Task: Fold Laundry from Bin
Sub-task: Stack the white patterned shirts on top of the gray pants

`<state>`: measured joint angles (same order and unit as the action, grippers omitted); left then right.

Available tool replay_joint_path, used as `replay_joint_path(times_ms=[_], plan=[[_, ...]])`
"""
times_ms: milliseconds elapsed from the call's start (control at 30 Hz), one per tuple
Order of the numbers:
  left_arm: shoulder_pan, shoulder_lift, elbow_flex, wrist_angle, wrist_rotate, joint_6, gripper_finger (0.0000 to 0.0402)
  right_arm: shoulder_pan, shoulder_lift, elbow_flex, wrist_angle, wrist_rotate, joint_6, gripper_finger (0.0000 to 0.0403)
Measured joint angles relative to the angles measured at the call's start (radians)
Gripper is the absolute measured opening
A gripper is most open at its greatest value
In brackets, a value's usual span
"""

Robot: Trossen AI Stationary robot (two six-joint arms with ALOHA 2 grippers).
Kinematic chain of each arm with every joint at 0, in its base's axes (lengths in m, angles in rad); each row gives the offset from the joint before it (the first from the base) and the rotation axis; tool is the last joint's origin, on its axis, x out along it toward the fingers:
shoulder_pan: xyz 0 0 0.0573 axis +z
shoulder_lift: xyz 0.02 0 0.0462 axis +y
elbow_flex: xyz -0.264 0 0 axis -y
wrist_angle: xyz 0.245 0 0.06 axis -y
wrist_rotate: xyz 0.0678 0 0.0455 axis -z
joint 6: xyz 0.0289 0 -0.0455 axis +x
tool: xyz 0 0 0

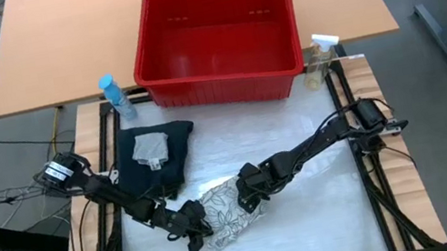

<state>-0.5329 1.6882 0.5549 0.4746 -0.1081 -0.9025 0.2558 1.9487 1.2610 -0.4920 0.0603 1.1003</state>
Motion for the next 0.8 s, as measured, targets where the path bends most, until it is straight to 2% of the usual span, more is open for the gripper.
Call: replay_joint_path(times_ms=[167, 267, 433, 600, 800], plan=[[0.016, 0.000, 0.000, -0.009, -0.002, 0.000, 0.0000, -0.024, -0.006, -0.076, 0.157, -0.087, -0.002, 0.0257], [0.032, 0.000, 0.000, -0.010, -0.002, 0.007, 0.0000, -0.036, -0.004, -0.118, 0.285, -0.100, -0.001, 0.0234], [0.057, 0.000, 0.000, -0.012, 0.000, 0.016, 0.0000, -0.043, -0.001, -0.136, 0.363, -0.108, -0.056, 0.0153], [0.069, 0.000, 0.000, -0.016, -0.002, 0.028, 0.0000, -0.056, 0.001, -0.137, 0.359, -0.109, -0.096, 0.0038], [0.070, -0.003, 0.000, -0.013, 0.001, 0.045, 0.0000, -0.068, -0.001, -0.137, 0.349, -0.103, -0.091, 0.0035]])
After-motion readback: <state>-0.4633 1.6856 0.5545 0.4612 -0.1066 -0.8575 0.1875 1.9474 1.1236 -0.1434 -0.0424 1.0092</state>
